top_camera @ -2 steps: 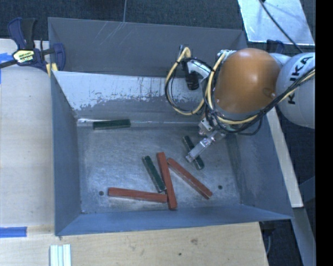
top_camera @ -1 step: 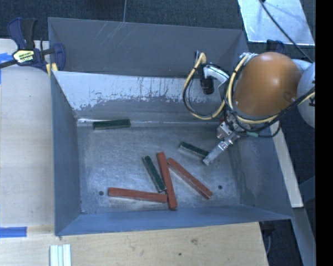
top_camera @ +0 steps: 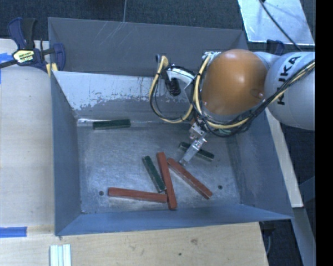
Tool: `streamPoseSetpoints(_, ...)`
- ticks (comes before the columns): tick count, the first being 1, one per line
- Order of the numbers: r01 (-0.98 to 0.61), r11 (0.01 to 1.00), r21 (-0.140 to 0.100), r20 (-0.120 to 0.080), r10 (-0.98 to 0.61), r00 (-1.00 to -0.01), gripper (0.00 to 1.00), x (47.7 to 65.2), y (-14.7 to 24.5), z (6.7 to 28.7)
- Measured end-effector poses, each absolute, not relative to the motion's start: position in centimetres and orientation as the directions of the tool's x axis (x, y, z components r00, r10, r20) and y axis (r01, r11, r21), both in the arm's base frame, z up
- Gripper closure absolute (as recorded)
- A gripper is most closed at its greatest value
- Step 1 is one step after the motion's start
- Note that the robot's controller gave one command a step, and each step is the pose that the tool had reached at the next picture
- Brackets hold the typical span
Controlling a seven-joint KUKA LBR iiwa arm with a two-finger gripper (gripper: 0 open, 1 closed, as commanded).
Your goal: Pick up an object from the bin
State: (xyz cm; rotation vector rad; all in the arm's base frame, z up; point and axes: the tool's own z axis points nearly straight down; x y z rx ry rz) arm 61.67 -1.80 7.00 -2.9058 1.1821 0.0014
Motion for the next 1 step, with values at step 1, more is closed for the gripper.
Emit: streamPoseSetpoints(1, -0.702, -0.712, -0.001, -0.003, -0.702, 0.712, 1.0, 61.67, -2.12, 7.07)
